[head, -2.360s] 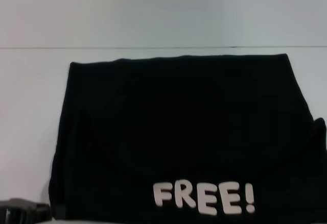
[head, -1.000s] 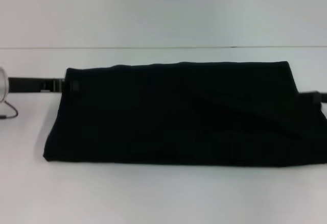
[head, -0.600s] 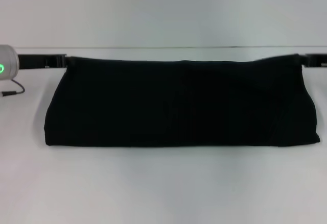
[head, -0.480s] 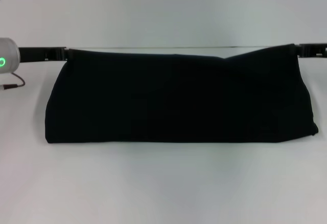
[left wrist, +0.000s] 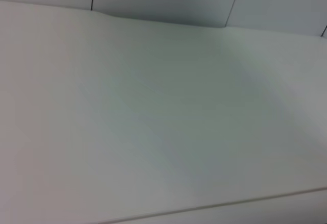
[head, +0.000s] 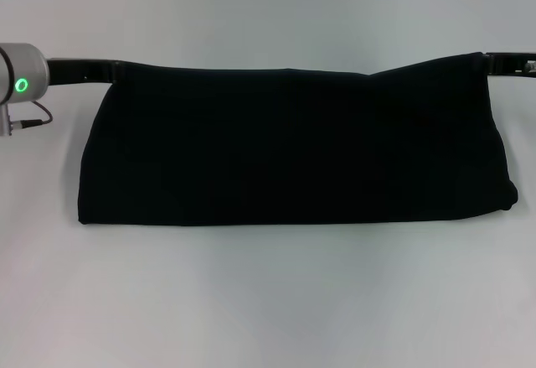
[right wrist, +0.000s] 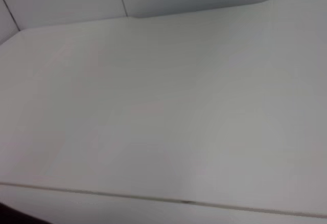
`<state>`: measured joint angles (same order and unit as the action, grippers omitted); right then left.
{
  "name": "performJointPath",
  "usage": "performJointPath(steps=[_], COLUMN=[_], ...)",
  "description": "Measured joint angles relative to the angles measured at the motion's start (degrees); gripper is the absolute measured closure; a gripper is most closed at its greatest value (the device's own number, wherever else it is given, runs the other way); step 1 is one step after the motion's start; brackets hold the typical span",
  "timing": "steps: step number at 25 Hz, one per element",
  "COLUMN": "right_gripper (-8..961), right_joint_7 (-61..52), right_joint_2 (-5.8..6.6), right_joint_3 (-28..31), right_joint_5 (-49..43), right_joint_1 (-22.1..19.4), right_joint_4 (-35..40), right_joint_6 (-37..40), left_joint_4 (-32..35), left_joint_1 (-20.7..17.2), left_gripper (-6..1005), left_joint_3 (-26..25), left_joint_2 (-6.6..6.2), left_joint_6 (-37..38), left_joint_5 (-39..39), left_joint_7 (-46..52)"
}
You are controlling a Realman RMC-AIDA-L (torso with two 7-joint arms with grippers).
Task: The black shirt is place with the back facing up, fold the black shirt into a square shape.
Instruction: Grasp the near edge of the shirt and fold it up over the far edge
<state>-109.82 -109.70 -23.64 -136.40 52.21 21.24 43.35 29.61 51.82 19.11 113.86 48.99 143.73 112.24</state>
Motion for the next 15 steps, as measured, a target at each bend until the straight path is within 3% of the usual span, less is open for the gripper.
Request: performJointPath(steps=[8, 15], right_gripper=[921, 920], right_joint_7=[3.6, 7.1], right_joint_2=[-0.87, -2.76], right_joint_3=[0.0, -0.1], right_joint_5=[3.7, 4.4], right_joint_1=[-0.4, -0.3], right_joint_4=[-2.0, -1.9], right_joint_6=[-3.4, -7.7], left_joint_4=[-1.9, -2.9], left_joint_1=[0.1, 1.1], left_gripper=[946, 938], left_joint_3=[1.5, 2.2], left_joint_2=[1.26, 4.08], left_joint_6=[-5.3, -15.2], left_joint_5=[-2.8, -4.2], left_joint_7=[-2.2, -5.1])
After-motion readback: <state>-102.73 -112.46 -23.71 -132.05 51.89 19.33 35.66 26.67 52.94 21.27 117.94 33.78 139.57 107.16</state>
